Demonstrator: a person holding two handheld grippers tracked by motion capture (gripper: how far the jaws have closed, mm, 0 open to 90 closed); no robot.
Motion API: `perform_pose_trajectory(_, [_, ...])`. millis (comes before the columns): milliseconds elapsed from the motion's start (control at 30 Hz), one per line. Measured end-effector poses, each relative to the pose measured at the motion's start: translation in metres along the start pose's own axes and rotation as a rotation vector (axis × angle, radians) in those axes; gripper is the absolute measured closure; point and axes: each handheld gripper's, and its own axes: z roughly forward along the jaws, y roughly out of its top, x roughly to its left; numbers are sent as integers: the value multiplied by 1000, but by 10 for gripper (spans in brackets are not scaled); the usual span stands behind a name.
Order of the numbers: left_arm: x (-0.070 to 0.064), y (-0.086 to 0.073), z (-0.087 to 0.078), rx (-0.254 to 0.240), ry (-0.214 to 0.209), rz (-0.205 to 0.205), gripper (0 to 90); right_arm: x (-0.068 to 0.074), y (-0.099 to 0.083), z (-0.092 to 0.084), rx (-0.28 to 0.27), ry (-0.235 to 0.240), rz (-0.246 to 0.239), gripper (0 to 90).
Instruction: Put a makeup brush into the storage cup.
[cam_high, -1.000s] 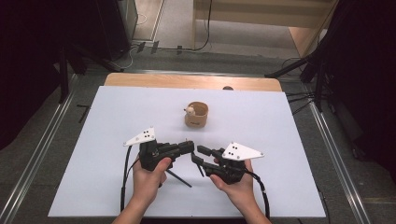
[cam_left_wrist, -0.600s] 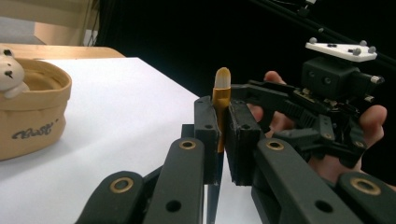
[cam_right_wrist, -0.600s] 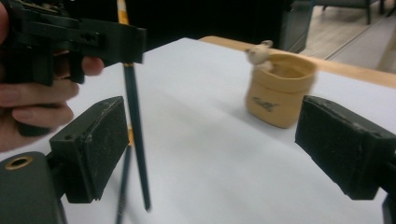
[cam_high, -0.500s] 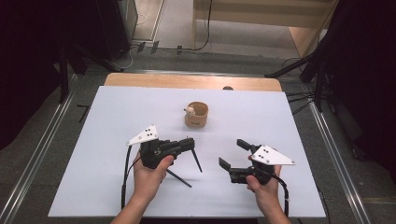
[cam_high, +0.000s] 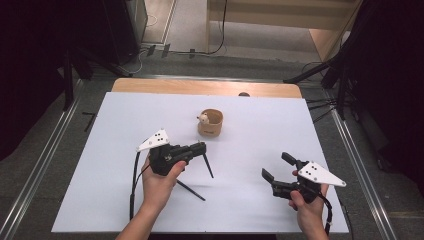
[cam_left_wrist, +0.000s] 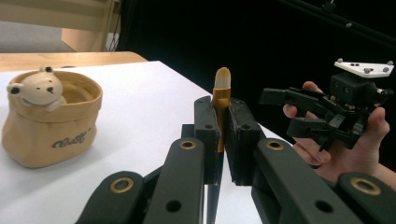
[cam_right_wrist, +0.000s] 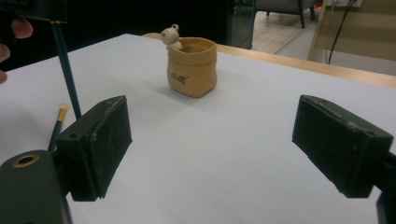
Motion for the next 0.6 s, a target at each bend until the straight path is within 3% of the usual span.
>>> perform_pose_trajectory(400, [2,15,1,5,43,40,847,-23,-14,-20,10,-91,20,131])
perform_pose_trajectory(600, [7,22,4,4,62,46,847,-32,-21,-26,15,-112,31,133])
